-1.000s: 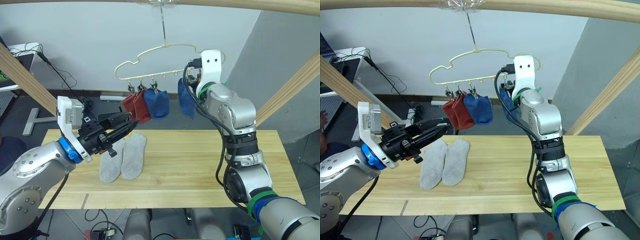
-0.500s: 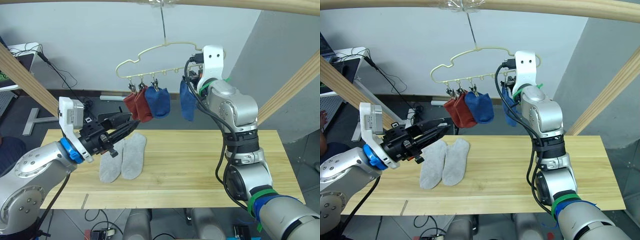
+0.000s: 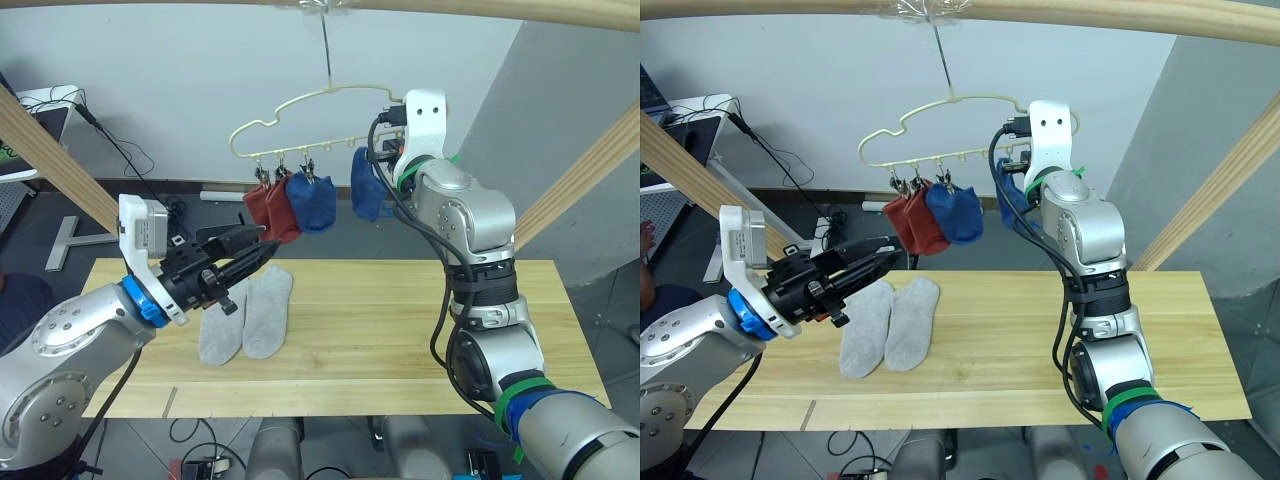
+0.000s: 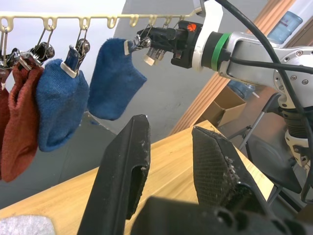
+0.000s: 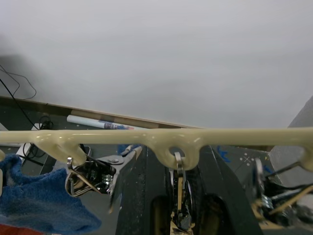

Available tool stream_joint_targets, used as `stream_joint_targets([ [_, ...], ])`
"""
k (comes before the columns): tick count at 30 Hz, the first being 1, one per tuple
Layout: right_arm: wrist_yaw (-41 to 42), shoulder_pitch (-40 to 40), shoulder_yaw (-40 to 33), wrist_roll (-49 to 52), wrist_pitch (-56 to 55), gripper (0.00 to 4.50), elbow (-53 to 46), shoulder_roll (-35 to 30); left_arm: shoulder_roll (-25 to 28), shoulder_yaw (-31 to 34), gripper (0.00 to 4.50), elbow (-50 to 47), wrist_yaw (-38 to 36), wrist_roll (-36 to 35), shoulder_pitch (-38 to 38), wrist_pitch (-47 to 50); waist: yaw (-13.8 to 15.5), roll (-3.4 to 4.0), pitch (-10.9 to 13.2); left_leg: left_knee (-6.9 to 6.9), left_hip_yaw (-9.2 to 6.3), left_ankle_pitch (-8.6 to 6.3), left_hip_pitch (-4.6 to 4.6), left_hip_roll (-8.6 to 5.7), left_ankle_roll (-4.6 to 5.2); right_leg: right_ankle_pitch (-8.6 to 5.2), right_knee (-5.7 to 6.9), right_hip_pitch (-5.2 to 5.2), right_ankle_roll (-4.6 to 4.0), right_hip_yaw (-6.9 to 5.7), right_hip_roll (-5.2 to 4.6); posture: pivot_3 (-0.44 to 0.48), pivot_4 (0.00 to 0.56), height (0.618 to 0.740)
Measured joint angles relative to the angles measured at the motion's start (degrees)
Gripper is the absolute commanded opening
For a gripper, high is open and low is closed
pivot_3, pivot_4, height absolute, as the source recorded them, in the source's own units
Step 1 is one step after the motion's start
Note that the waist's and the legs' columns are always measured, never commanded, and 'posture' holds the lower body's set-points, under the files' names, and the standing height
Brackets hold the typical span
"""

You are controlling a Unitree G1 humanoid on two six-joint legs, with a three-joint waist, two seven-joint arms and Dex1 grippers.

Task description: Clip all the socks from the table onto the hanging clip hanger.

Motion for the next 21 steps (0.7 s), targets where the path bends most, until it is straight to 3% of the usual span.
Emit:
stream_joint_targets([
  [8, -0.3, 0.0, 0.0, 0.0, 0.3, 0.09, -0.3, 0.0, 1.8, -0.3, 1.68, 0.0, 2.6, 3.1, 4.7, 2.8, 0.0, 0.01, 0.0, -0.01, -0.01, 0.0, 0.0, 0.0, 0.0, 0.0, 0.01, -0.01, 0.0, 0.0, 0.0, -0.066, 0.3, 0.74],
  [11, -0.6, 0.0, 0.0, 0.0, 0.9, 0.09, -1.0, 0.2, 5.4, -3.2, 1.68, 2.0, 5.2, 6.1, 5.6, 7.8, 0.0, 0.07, 0.1, 0.0, -0.01, 0.0, 0.01, -0.01, 0.0, -0.01, 0.03, -0.01, 0.01, 0.02, 0.0, -0.068, 0.305, 0.74],
  [17, -1.0, 0.0, 0.0, 0.2, 2.3, 0.09, -2.4, 0.5, 5.8, -13.3, 1.68, 8.9, 8.5, 17.3, 2.9, 10.7, 0.0, 0.12, 0.3, -0.03, 0.01, 0.0, 0.0, 0.0, 0.0, -0.01, 0.02, -0.08, 0.0, 0.01, 0.01, -0.07, 0.314, 0.74],
  [21, -1.1, 0.0, -0.1, 0.3, 2.8, 0.09, -2.9, 0.8, 5.0, -17.6, 2.54, 11.9, 6.7, 22.9, 0.5, 8.9, 0.0, 0.14, 0.3, -0.04, 0.03, 0.0, -0.08, 0.0, 0.0, 0.0, 0.01, -0.14, 0.0, 0.02, -0.01, -0.084, 0.321, 0.74],
])
